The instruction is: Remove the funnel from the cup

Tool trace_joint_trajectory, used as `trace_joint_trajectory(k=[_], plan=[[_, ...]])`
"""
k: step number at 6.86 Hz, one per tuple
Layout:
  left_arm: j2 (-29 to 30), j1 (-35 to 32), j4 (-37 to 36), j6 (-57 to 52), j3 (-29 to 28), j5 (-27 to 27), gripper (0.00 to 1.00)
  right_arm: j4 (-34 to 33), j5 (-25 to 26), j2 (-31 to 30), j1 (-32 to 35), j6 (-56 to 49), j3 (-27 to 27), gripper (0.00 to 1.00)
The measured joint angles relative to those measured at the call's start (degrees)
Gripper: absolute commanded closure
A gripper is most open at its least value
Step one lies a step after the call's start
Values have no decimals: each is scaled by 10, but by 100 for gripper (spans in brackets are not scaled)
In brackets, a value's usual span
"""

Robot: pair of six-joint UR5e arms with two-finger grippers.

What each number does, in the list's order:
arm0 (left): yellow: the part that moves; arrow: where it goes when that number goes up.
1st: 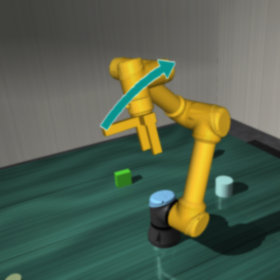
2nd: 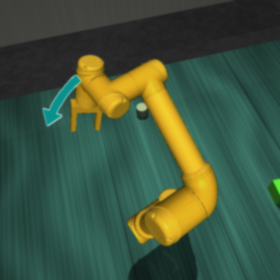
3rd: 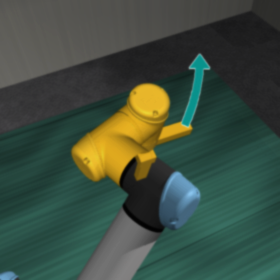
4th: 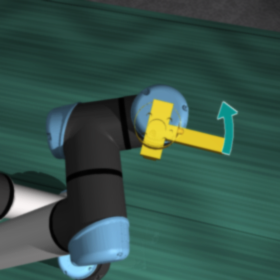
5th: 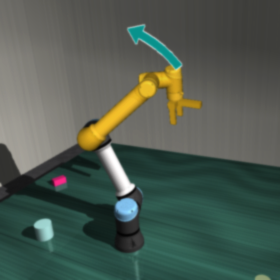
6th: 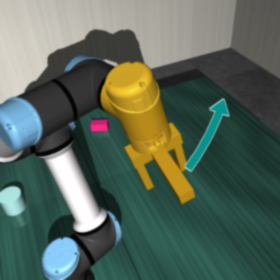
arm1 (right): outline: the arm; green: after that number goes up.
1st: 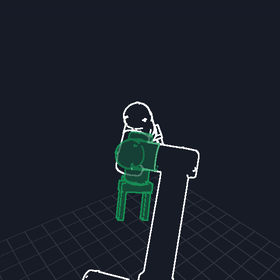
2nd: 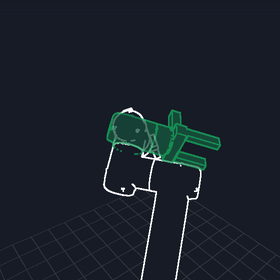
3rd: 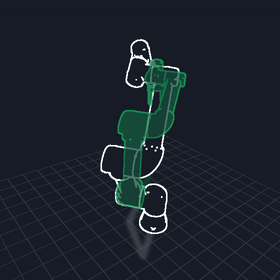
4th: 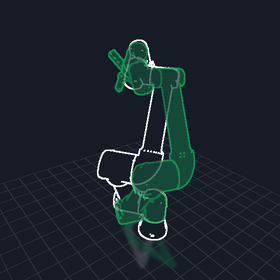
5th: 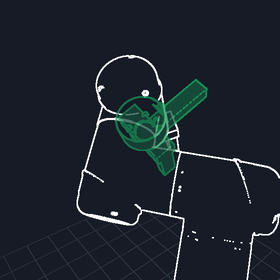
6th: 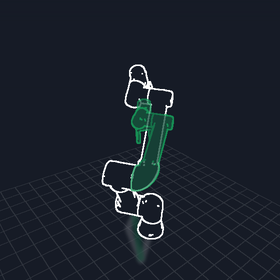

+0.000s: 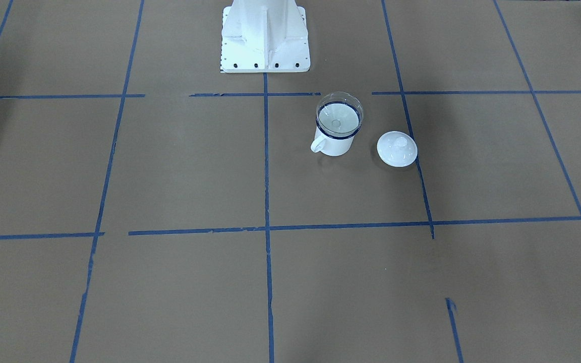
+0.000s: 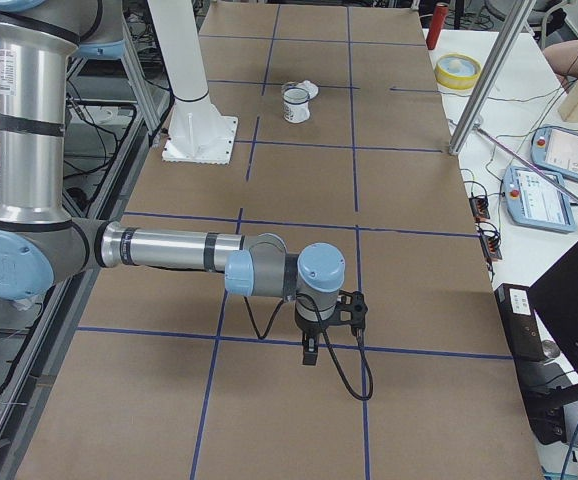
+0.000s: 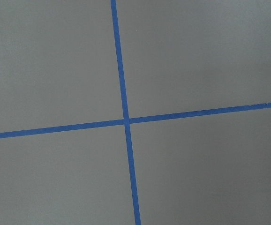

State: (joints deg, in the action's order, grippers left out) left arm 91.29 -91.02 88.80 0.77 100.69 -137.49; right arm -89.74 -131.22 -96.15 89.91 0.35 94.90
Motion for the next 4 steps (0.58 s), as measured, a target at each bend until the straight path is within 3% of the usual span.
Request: trace_joint_trajectory(k=[2,4], plan=[[3,35,27,163,61,-2,0,0,0,0,0,0,0,0],[26,109,83,380,78,2,0,0,0,0,0,0,0,0]])
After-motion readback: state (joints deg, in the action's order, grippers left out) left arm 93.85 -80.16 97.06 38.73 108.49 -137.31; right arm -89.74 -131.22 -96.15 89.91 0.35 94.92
